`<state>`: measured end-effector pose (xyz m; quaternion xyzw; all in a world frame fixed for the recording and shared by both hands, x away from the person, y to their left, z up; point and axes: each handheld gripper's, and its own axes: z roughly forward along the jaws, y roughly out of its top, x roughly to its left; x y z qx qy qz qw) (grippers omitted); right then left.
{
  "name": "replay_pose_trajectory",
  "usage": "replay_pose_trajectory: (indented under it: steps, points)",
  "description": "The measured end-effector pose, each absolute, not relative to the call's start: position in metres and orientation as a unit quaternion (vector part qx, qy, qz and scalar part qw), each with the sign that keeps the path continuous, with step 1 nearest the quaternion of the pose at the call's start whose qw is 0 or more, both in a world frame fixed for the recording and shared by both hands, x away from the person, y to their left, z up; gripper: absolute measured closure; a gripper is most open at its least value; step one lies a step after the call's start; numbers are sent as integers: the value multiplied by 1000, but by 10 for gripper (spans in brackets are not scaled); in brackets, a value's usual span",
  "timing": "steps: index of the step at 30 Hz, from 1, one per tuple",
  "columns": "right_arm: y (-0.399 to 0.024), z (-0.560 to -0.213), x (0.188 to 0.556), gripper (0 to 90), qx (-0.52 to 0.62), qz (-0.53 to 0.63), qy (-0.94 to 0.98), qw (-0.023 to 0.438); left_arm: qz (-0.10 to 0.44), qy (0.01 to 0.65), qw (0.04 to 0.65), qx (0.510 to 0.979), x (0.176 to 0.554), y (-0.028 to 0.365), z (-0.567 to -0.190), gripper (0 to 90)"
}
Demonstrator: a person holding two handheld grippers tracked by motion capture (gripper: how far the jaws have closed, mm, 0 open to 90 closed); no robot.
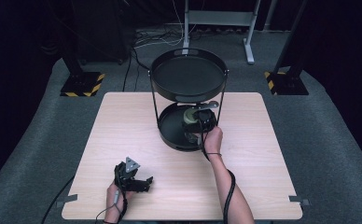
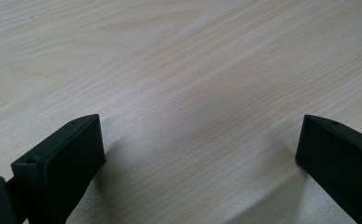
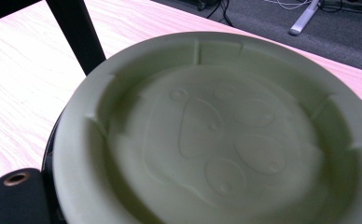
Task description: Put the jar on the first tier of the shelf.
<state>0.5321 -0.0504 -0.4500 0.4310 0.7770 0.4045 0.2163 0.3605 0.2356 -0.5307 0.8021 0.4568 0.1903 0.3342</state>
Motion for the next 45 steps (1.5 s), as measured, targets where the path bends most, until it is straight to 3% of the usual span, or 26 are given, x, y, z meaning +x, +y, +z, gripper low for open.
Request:
replay_pose_trajectory:
  steps: [39,45]
  points:
    - [-55,-459,530,106,414,413,780,222,190,456,334,803,361,236,-531,6]
    - [-58,-455,529,0,430,408,777,213,189,453,335,804,361,235,-531,7]
